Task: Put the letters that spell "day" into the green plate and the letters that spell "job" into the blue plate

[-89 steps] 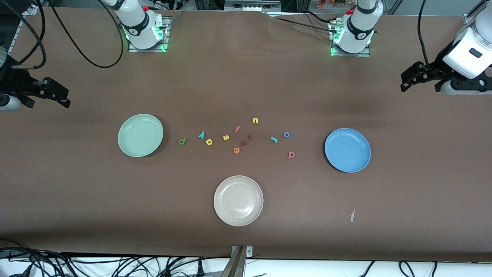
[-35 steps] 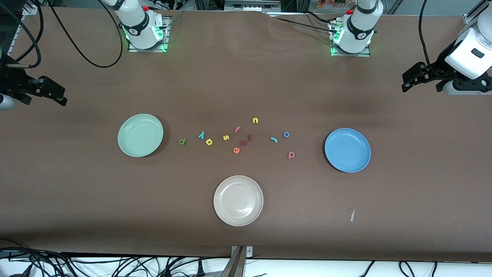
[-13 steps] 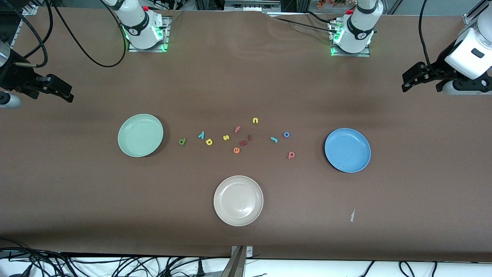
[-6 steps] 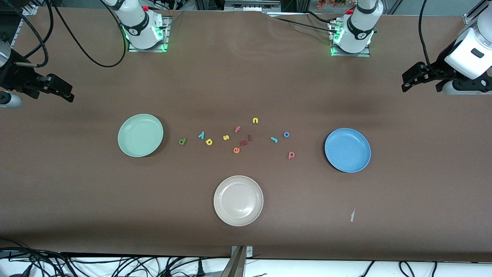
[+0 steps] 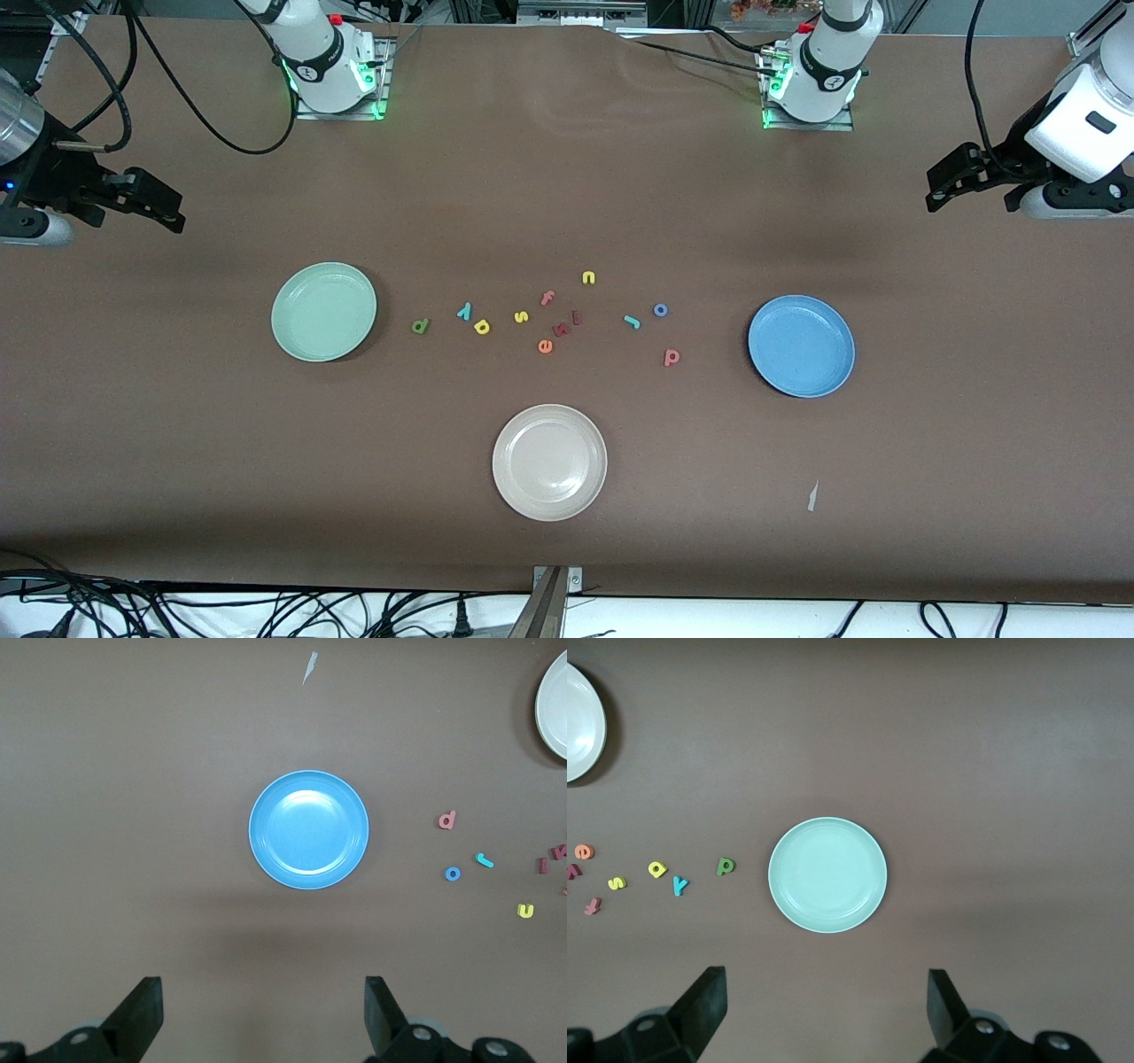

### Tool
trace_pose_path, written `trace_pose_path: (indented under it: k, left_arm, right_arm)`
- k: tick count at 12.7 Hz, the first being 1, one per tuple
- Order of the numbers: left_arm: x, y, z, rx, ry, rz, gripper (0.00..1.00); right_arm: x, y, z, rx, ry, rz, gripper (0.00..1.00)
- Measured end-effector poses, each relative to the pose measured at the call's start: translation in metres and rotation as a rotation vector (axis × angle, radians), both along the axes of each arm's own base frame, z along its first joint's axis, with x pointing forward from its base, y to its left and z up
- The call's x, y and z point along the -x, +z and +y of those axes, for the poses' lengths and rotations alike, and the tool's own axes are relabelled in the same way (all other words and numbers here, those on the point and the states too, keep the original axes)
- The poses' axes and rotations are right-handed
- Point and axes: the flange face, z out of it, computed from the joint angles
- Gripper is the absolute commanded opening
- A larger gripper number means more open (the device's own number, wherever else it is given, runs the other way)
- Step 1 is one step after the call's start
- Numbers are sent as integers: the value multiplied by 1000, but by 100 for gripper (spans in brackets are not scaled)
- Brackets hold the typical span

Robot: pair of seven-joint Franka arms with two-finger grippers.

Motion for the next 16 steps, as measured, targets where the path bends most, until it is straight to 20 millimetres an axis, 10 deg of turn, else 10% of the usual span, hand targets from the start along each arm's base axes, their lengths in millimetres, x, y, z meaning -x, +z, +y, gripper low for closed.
trace_pose_path:
  k: [16]
  left_arm:
    - [1, -1, -2, -1, -3, 11, 100]
  right_arm:
    - [2, -1, 4, 1, 7, 18, 100]
